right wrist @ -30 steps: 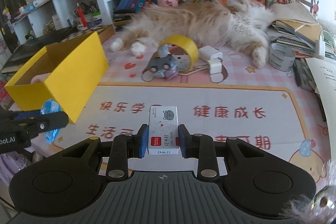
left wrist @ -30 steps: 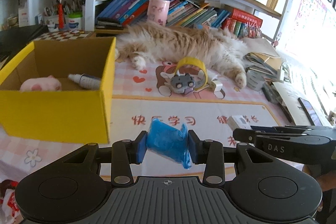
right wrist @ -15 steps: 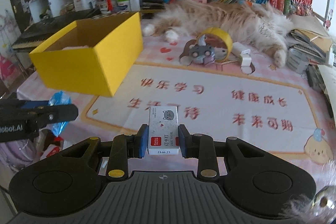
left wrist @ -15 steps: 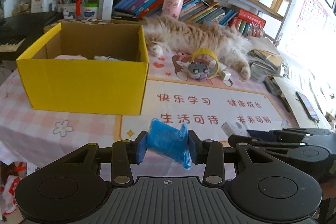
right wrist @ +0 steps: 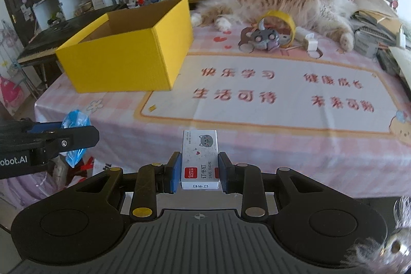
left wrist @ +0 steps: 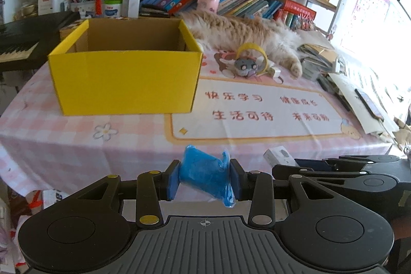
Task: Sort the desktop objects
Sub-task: 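Lift the eraser with the left tool while the right tool carries the package toward the box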
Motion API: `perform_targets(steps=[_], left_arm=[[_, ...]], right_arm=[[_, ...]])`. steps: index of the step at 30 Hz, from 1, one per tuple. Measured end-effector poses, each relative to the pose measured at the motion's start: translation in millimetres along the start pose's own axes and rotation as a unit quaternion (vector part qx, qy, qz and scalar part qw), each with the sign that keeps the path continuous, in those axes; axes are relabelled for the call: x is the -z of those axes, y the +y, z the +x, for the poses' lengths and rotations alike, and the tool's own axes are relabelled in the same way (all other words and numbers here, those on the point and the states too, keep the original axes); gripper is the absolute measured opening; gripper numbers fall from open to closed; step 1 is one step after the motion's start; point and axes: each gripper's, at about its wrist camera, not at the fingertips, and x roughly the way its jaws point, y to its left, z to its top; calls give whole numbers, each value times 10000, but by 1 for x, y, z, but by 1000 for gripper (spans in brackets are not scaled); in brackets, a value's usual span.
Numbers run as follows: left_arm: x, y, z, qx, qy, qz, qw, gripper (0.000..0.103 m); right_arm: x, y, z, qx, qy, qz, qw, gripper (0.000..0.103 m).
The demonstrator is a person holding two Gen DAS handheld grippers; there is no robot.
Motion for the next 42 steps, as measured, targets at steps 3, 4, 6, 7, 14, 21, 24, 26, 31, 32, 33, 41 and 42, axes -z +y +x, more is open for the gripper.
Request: perform_targets(steps=[3,4,6,7,14,21,24,26,31,32,33,41,42], left_arm=[[6,8,-7,-45,-11,-45,10000,38],[8,11,-10,-63,-13,-75,10000,38],[10,15,-14,-86,-25,-121,9999,38],[11,17,-16,-92,-32,-144,9998,38],[17,27,-26,-122,-107,-270,9995,38],[22,32,-36,-155,-182,-319,9992,38],[24,36,-40,-191,-216,-376,9989,38],[25,39,-42,-238,-239,-428,9985,38],[26,44,-44,-319,-266,-590,9974,38],[26,45,-44,-315,-260,-605,9973,38],[27,45,-43,-311,-252,-610,9973,38],[24,40,-32,-279,-138,-536,9981,38],[23,40,-31,-294,-130,-524,9981,38]], right_arm=[[5,11,0,-49,30,3,10000,27],[6,14,0,-65,38,-7,10000,27],[7,21,-1,-106,54,-35,9999,27],[8,25,-1,-123,61,-58,9999,27],[11,46,-2,-247,131,-318,9991,27],[12,61,-3,-339,181,-549,9978,27],[12,67,-3,-372,191,-631,9971,27],[12,71,-3,-405,198,-698,9965,27],[13,80,-1,-529,276,-937,9938,27],[13,81,-1,-548,289,-973,9933,27],[13,82,-1,-564,297,-1006,9929,27],[14,77,4,-624,382,-1006,9922,27],[13,76,6,-637,394,-982,9923,27]])
